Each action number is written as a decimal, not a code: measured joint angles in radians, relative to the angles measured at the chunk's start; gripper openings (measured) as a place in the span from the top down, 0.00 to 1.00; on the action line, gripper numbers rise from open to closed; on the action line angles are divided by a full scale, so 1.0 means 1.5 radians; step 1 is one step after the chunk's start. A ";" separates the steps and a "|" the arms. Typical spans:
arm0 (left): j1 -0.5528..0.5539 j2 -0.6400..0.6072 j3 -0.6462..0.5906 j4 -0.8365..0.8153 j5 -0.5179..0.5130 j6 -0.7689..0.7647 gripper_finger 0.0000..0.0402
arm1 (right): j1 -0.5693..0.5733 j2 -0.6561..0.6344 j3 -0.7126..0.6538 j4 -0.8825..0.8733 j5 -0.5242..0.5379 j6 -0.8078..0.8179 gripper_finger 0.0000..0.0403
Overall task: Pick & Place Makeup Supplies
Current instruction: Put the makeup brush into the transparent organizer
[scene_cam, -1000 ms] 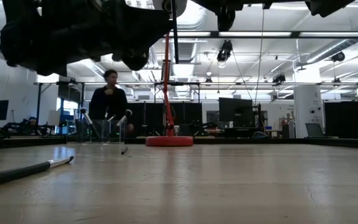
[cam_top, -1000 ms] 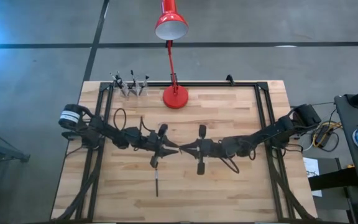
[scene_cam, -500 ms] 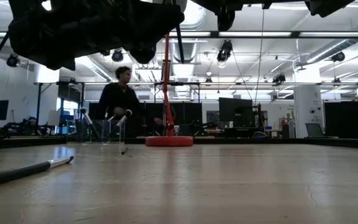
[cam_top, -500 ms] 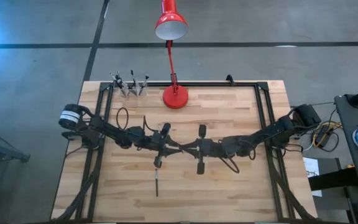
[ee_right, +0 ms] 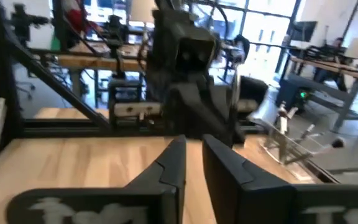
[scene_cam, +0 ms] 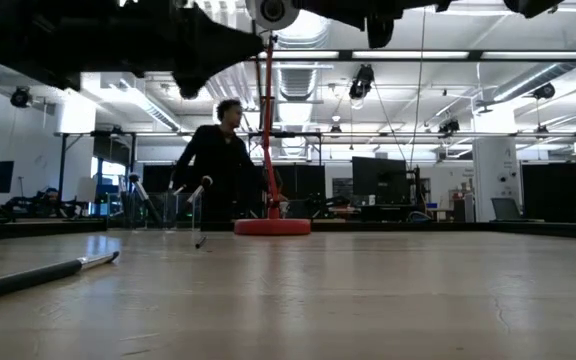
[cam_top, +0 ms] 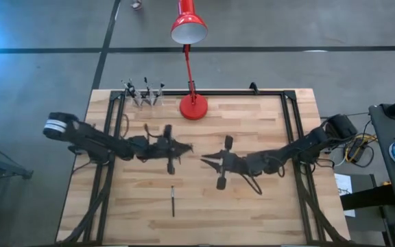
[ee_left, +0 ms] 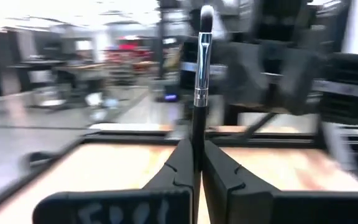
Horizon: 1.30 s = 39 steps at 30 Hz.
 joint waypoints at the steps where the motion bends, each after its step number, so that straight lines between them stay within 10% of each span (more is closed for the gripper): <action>1: 0.004 -0.026 -0.009 -0.021 -0.027 0.007 0.98 | 0.000 -0.005 0.000 -0.016 0.006 0.000 0.86; 8: 0.094 -0.196 -0.028 -0.266 -0.208 0.001 0.98 | 0.003 -0.023 -0.006 -0.086 0.051 0.003 0.83; 14: 0.283 -0.241 -0.008 -0.391 -0.207 -0.035 0.98 | 0.002 -0.021 -0.010 -0.088 0.053 0.002 0.89; 25: 0.596 -0.101 0.062 -0.388 -0.060 -0.029 0.98 | 0.003 -0.021 -0.015 -0.102 0.053 0.002 0.95; 39: 0.658 0.070 0.123 -0.378 -0.061 -0.053 0.98 | 0.003 -0.021 -0.020 -0.102 0.053 0.003 0.96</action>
